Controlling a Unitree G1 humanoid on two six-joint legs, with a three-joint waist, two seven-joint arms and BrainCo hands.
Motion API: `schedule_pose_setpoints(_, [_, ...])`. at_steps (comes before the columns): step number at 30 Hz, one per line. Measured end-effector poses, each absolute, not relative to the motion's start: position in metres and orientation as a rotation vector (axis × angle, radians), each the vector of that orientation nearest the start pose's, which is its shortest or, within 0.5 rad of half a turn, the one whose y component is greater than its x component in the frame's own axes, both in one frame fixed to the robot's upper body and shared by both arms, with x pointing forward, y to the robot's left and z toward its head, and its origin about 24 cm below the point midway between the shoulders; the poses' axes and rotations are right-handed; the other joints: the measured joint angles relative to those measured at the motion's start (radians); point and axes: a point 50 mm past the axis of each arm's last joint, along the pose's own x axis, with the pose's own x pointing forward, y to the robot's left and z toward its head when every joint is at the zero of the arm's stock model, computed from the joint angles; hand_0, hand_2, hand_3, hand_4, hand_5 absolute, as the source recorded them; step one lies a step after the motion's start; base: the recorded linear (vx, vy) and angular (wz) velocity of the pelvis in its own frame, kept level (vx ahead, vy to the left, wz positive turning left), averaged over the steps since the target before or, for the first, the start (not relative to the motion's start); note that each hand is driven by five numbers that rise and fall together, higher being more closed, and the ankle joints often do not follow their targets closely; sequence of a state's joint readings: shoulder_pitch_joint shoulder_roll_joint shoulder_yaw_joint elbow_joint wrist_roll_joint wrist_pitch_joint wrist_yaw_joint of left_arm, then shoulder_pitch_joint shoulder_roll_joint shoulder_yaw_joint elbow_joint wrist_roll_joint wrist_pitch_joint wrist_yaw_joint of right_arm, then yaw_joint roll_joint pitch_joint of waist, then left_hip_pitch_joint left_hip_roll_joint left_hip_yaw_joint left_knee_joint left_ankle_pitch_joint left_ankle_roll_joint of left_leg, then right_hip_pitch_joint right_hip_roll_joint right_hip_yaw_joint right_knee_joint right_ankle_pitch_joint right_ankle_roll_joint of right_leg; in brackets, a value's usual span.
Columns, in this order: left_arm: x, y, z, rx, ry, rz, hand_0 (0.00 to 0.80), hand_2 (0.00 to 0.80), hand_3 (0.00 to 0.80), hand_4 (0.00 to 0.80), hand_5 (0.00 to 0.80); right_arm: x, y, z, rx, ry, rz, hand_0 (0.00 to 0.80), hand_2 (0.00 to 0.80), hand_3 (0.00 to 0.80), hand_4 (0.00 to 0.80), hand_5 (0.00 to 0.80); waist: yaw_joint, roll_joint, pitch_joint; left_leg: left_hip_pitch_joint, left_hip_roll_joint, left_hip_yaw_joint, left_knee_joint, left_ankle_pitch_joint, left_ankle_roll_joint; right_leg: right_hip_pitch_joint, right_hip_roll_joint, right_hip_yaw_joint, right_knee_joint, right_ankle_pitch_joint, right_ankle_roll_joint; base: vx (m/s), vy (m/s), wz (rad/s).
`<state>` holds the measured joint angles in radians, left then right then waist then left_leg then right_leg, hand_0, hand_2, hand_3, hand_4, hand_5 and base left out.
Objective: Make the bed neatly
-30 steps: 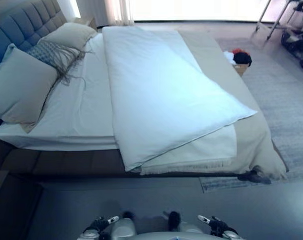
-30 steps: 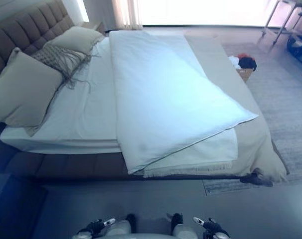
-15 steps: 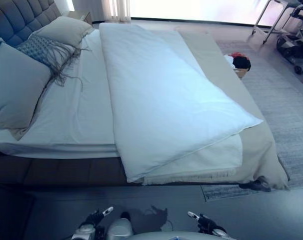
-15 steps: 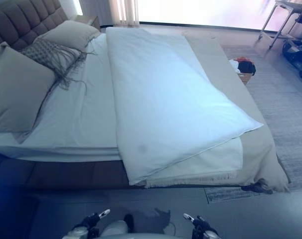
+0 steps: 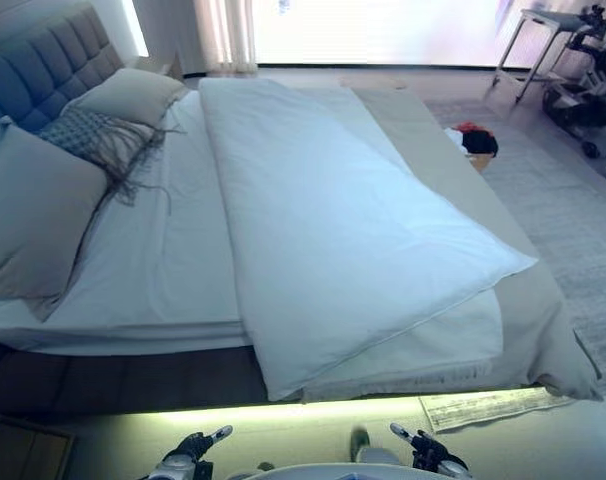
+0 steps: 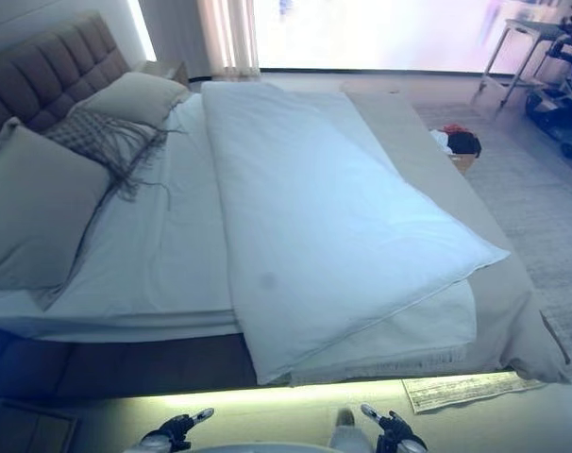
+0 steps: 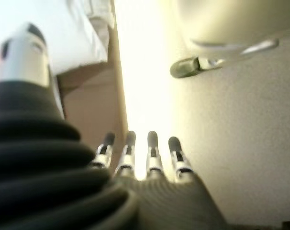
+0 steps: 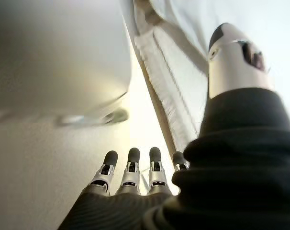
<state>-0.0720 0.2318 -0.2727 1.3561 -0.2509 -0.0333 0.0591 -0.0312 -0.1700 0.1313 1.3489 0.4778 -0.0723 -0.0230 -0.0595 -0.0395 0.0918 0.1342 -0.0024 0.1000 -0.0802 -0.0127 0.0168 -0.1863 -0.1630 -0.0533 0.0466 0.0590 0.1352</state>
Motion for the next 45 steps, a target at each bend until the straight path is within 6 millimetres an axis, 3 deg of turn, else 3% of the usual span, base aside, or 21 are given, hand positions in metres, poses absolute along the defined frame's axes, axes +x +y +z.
schedule_pose_setpoints(1, [0.089,0.230,-0.164,0.211,1.255,0.139,0.000,0.000,0.000,0.000,0.000,0.075,-0.212,-0.170,0.131,1.237,-0.334,0.000,0.000,0.000,0.000,0.000,-0.007,-0.017,-0.003,0.018,0.003,-0.011,0.014,-0.017,-0.026,0.012,0.002,0.002,0.043,-0.006,-0.007,0.191,-0.128,0.66])
schedule_pose_setpoints(2, [0.088,0.235,-0.163,0.223,1.254,0.143,0.000,0.000,0.000,0.000,0.000,0.070,-0.212,-0.171,0.123,1.252,-0.333,0.000,0.000,0.000,0.000,0.000,-0.004,-0.035,-0.007,0.031,0.007,-0.024,0.038,-0.040,-0.054,0.026,0.008,0.012,0.061,0.030,-0.047,0.121,-0.084,0.54])
schedule_pose_setpoints(4, [0.087,0.228,-0.165,0.205,1.249,0.127,0.000,0.000,0.000,0.000,0.000,0.075,-0.222,-0.168,0.095,1.232,-0.356,0.000,0.000,0.000,0.000,0.000,0.004,0.003,-0.008,0.032,0.068,-0.010,0.082,-0.072,-0.083,0.053,0.054,-0.013,0.057,0.031,-0.087,0.197,-0.088,0.25])
schedule_pose_setpoints(6, [0.089,0.218,-0.166,0.182,1.235,0.103,0.000,0.000,0.000,0.000,0.000,0.086,-0.231,-0.164,0.074,1.198,-0.368,0.000,0.000,0.000,0.000,0.000,0.021,0.031,-0.008,0.036,0.104,0.012,0.104,-0.081,-0.092,0.079,0.088,-0.035,0.032,0.030,-0.112,0.201,-0.040,0.12])
schedule_pose_setpoints(11, [0.091,0.217,-0.166,0.180,1.224,0.098,0.000,0.000,0.000,0.000,0.000,0.113,-0.239,-0.155,0.063,1.092,-0.372,0.000,0.000,0.000,0.000,0.000,0.023,0.044,-0.009,0.063,0.137,0.011,0.101,-0.083,-0.103,0.118,0.125,-0.051,0.012,0.016,-0.137,0.151,0.002,0.03])
schedule_pose_setpoints(12, [0.091,0.217,-0.166,0.181,1.226,0.098,0.000,0.000,0.000,0.000,0.000,0.115,-0.239,-0.154,0.063,1.081,-0.370,0.000,0.000,0.000,0.000,0.000,0.024,0.045,-0.007,0.063,0.139,0.007,0.110,-0.086,-0.111,0.122,0.126,-0.054,0.010,0.015,-0.136,0.063,0.065,0.18])
schedule_pose_setpoints(13, [0.091,0.221,-0.165,0.190,1.230,0.107,0.000,0.000,0.000,0.000,0.000,0.116,-0.237,-0.154,0.070,1.079,-0.362,0.000,0.000,0.000,0.000,0.000,0.027,0.029,0.009,0.029,0.128,-0.018,0.193,-0.092,-0.131,0.142,0.114,-0.049,-0.009,0.015,-0.136,0.102,0.182,0.22])
schedule_pose_setpoints(14, [0.098,0.228,-0.162,0.206,1.210,0.117,0.000,0.000,0.000,0.000,0.000,0.114,-0.233,-0.156,0.078,1.085,-0.355,0.000,0.000,0.000,0.000,0.000,0.033,-0.004,0.021,-0.031,0.097,-0.055,0.326,-0.092,-0.131,0.165,0.085,-0.037,-0.032,0.016,-0.136,0.091,0.205,0.07])
schedule_pose_setpoints(15, [0.097,0.230,-0.162,0.209,1.207,0.123,0.000,0.000,0.000,0.000,0.000,0.114,-0.234,-0.156,0.073,1.085,-0.353,0.000,0.000,0.000,0.000,0.000,0.052,-0.016,0.020,-0.082,0.083,-0.086,0.404,-0.102,-0.132,0.176,0.064,-0.033,-0.041,0.017,-0.136,0.068,0.204,-0.14])
schedule_pose_setpoints(17, [0.093,0.227,-0.163,0.207,1.216,0.107,0.000,0.000,0.000,0.000,0.000,0.119,-0.239,-0.153,0.053,1.055,-0.358,0.000,0.000,0.000,0.000,0.000,0.050,0.019,0.018,-0.104,0.121,-0.039,0.321,-0.098,-0.117,0.156,0.061,-0.067,-0.023,0.019,-0.128,-0.016,0.124,-0.25])
schedule_pose_setpoints(19, [0.091,0.222,-0.165,0.234,1.236,0.065,0.000,0.000,0.000,0.000,0.000,0.127,-0.240,-0.149,0.052,1.015,-0.365,0.000,0.000,0.000,0.000,0.000,0.055,0.056,0.029,-0.147,0.138,-0.043,0.310,-0.110,-0.120,0.113,0.060,-0.073,0.031,0.026,-0.100,-0.052,0.101,-0.33])
schedule_pose_setpoints(21, [0.088,0.222,-0.166,0.250,1.244,0.051,0.000,0.000,0.000,0.000,0.000,0.119,-0.236,-0.153,0.102,1.033,-0.393,0.000,0.000,0.000,0.000,0.000,0.073,0.060,0.026,-0.160,0.134,-0.026,0.275,-0.100,-0.097,0.100,0.041,-0.075,0.040,-0.004,-0.052,-0.017,0.034,-0.01])
schedule_pose_setpoints(23, [0.089,0.231,-0.163,0.273,1.237,0.063,0.000,0.000,0.000,0.000,0.000,0.119,-0.231,-0.154,0.166,1.030,-0.423,0.000,0.000,0.000,0.000,0.000,0.075,0.019,0.020,-0.131,0.113,-0.017,0.190,-0.063,-0.084,0.104,-0.003,-0.097,0.085,-0.028,-0.054,-0.005,0.011,0.25])
schedule_pose_setpoints(24, [0.082,0.240,-0.163,0.289,1.255,0.082,0.000,0.000,0.000,0.000,0.000,0.123,-0.228,-0.153,0.200,1.014,-0.427,0.000,0.000,0.000,0.000,0.000,0.080,-0.015,0.015,-0.107,0.090,-0.012,0.152,-0.010,-0.109,0.136,-0.029,-0.097,0.051,-0.026,-0.018,-0.008,-0.007,-0.09])
schedule_pose_setpoints(27, [0.074,0.251,-0.161,0.299,1.274,0.124,0.000,0.000,0.000,0.000,0.000,0.144,-0.225,-0.147,0.278,0.946,-0.428,0.000,0.000,0.000,0.000,0.000,0.104,-0.004,0.020,-0.073,0.108,0.003,0.119,-0.013,-0.107,0.179,-0.015,-0.098,-0.005,-0.007,-0.029,0.036,0.008,-0.20])
schedule_pose_setpoints(32, [0.072,0.248,-0.162,0.287,1.268,0.118,0.000,0.000,0.000,0.000,0.000,0.163,-0.228,-0.138,0.467,0.834,-0.478,0.000,0.000,0.000,0.000,0.000,0.104,0.030,0.002,-0.015,0.111,0.004,0.066,-0.005,-0.112,0.245,-0.003,-0.112,-0.061,0.006,-0.033,0.083,0.007,0.04])
schedule_pose_setpoints(36, [0.067,0.247,-0.163,0.273,1.271,0.127,0.000,0.000,0.000,0.000,0.000,0.178,-0.232,-0.128,0.615,0.738,-0.487,0.000,0.000,0.000,0.000,0.000,0.104,0.031,-0.015,0.016,0.116,0.005,0.034,0.003,-0.126,0.281,0.006,-0.122,-0.101,0.014,-0.026,0.063,0.000,0.02])
schedule_pose_setpoints(42, [0.068,0.249,-0.162,0.266,1.249,0.107,0.000,0.000,0.000,0.000,0.000,0.205,-0.264,-0.105,0.757,0.651,-0.519,0.000,0.000,0.000,0.000,0.000,0.105,0.019,-0.010,0.014,0.116,0.006,0.023,0.004,-0.128,0.279,0.007,-0.123,-0.108,0.014,-0.025,-0.061,-0.036,0.01])
schedule_pose_setpoints(45, [0.093,0.249,-0.157,0.285,1.183,0.062,0.000,0.000,0.000,0.000,0.000,0.237,-0.280,-0.080,0.754,0.572,-0.524,0.000,0.000,0.000,0.000,0.000,0.104,0.016,0.020,-0.081,0.117,-0.003,0.074,0.006,-0.130,0.194,0.002,-0.124,-0.071,0.018,-0.030,-0.328,-0.039,0.06])
